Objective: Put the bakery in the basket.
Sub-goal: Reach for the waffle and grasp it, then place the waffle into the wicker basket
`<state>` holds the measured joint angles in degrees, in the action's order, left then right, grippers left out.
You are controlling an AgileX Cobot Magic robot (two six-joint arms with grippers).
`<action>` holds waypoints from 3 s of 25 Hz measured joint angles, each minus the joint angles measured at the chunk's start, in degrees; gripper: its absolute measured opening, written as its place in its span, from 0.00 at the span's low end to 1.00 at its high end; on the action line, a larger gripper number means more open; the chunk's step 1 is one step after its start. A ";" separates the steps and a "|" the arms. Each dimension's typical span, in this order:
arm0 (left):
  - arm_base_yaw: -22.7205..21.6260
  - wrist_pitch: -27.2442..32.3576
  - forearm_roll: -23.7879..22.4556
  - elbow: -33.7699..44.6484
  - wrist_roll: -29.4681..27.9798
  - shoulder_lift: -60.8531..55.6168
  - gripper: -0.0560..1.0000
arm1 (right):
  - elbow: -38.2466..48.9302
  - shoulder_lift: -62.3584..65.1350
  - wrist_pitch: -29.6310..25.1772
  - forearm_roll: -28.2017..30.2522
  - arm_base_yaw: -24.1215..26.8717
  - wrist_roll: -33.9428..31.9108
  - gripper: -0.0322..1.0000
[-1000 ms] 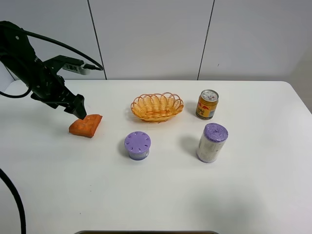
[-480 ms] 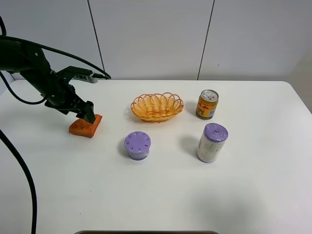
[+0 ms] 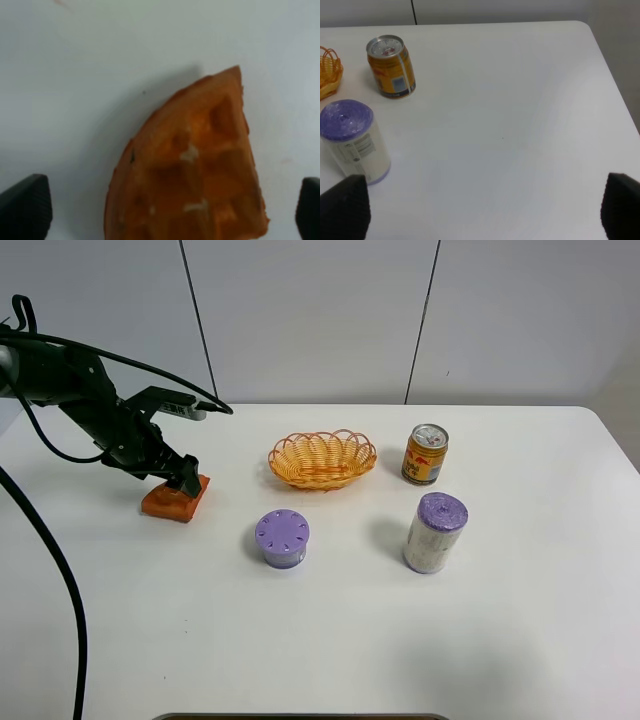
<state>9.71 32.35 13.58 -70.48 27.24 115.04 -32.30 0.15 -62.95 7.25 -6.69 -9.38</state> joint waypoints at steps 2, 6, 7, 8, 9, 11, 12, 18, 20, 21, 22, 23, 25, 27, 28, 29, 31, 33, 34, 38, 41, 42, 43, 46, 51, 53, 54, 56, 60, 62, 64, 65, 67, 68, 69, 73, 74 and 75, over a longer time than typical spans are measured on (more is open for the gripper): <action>0.00 -0.61 0.00 0.00 0.00 0.36 0.99 | 0.00 0.00 0.00 0.00 0.00 0.00 0.91; 0.00 -0.86 0.00 0.00 0.00 1.52 0.99 | 0.00 0.00 0.00 0.00 0.00 0.00 0.91; 0.00 -0.91 0.00 0.00 0.00 2.03 0.99 | 0.00 0.00 0.00 0.00 0.00 0.00 0.91; 0.00 -0.91 0.00 0.00 0.00 2.62 0.99 | 0.00 0.00 0.00 0.00 0.00 0.00 0.91; 0.00 -0.91 0.00 0.00 0.00 3.19 0.99 | 0.00 0.00 0.00 0.00 0.00 0.00 0.91; 0.00 -0.91 0.00 0.00 0.00 4.08 0.99 | 0.00 0.00 0.00 0.00 0.00 0.00 0.91; 0.00 -0.91 0.00 0.00 0.00 4.45 0.99 | 0.00 0.00 0.00 0.00 0.00 0.00 0.91; 0.42 -1.34 -0.10 -0.06 0.02 5.70 0.99 | 0.00 0.00 0.00 0.00 0.00 0.00 0.91; 0.78 -1.62 -0.15 -0.24 0.02 6.15 0.99 | 0.00 0.00 0.00 0.00 0.00 0.00 0.91; 1.05 -1.91 -0.23 -0.23 0.02 6.33 0.99 | 0.00 0.00 0.00 0.00 0.00 0.00 0.91; 1.35 -1.98 -0.37 -0.43 0.02 6.62 0.99 | 0.00 0.00 0.00 0.00 0.00 0.00 0.91; 1.66 -2.10 -0.63 -0.62 0.02 6.82 0.99 | 0.00 0.00 0.00 0.00 0.00 0.00 0.91; 2.00 -2.46 -0.89 -0.71 0.02 7.04 0.95 | 0.00 0.00 0.00 0.00 0.00 0.00 0.91; 2.17 -2.79 -1.24 -0.89 0.02 7.21 0.84 | 0.00 0.00 0.00 0.00 0.00 0.00 0.91; 2.17 -3.04 -1.32 -0.89 0.02 7.28 0.78 | 0.00 0.00 0.00 0.00 0.00 0.00 0.91; 2.21 -3.04 -1.27 -0.89 0.07 7.28 0.72 | 0.00 0.00 0.00 0.00 0.00 0.00 0.91; 2.28 -3.08 -1.27 -0.89 0.12 7.28 0.67 | 0.00 0.00 0.00 0.00 0.00 0.00 0.91; 2.28 -3.08 -1.27 -0.89 0.12 7.28 0.67 | 0.00 0.00 0.00 0.00 0.00 0.00 0.91; 2.28 -3.01 -1.27 -0.89 0.16 7.28 0.67 | 0.00 0.00 0.00 0.00 0.00 0.00 0.91; 2.28 -2.17 -1.27 -1.01 0.23 7.28 0.67 | 0.00 0.00 0.00 0.00 0.00 0.00 0.91; 2.39 -0.83 -1.11 -1.07 0.12 7.28 0.67 | 0.00 0.00 0.00 0.00 0.00 0.00 0.91; 2.51 -0.20 -1.05 -1.19 -0.03 7.28 0.67 | 0.00 0.00 0.00 0.00 0.00 0.00 0.91; 2.58 0.31 -1.05 -1.18 -0.07 7.28 0.67 | 0.00 0.00 0.00 0.00 0.00 0.00 0.91; 2.64 1.88 -0.99 -1.24 -1.21 7.00 0.67 | 0.00 0.00 0.00 0.00 0.00 0.00 0.91; 2.64 4.78 -1.04 -0.61 -2.71 5.65 0.67 | 0.00 0.00 0.00 0.00 0.00 0.00 0.91; 2.64 6.04 -1.23 -0.50 -2.78 4.83 0.67 | 0.00 0.00 0.00 0.00 0.00 0.00 0.91; 2.64 6.59 -1.22 -0.61 -2.93 4.11 0.67 | 0.00 0.00 0.00 0.00 0.00 0.00 0.91; 2.64 8.53 -1.29 -1.48 -3.38 2.81 0.67 | 0.00 0.00 0.00 0.00 0.00 0.00 0.91; 2.68 13.11 -1.47 -5.55 -4.84 1.68 0.67 | 0.00 0.00 0.00 0.00 0.00 0.00 0.91; 2.88 15.57 -1.51 -8.35 -6.06 1.68 0.67 | 0.00 0.00 0.00 0.00 0.00 0.00 0.91; 3.39 17.66 -1.70 -10.92 -7.84 1.68 0.67 | 0.00 0.00 0.00 0.00 0.00 0.00 0.91; 3.86 18.17 -1.70 -12.31 -8.50 1.68 0.67 | 0.00 0.00 0.00 0.00 0.00 0.00 0.91; 5.02 18.84 -1.76 -14.66 -9.84 1.68 0.67 | 0.00 0.00 0.00 0.00 0.00 0.00 0.91; 5.74 18.96 -1.76 -15.81 -10.30 1.68 0.67 | 0.00 0.00 0.00 0.00 0.00 0.00 0.91; 6.48 19.09 -1.77 -16.92 -10.76 1.68 0.67 | 0.00 0.00 0.00 0.00 0.00 0.00 0.91; 9.35 19.10 -2.29 -20.65 -12.89 1.68 0.67 | 0.00 0.00 0.00 0.00 0.00 0.00 0.91; 10.03 18.97 -2.72 -21.38 -13.43 1.68 0.67 | 0.00 0.00 0.00 0.00 0.00 0.00 0.91; 10.81 18.87 -3.03 -22.24 -14.03 1.68 0.67 | 0.00 0.00 0.00 0.00 0.00 0.00 0.91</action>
<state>20.52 51.22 10.56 -92.72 13.21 116.71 -32.30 0.15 -62.95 7.25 -6.69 -9.38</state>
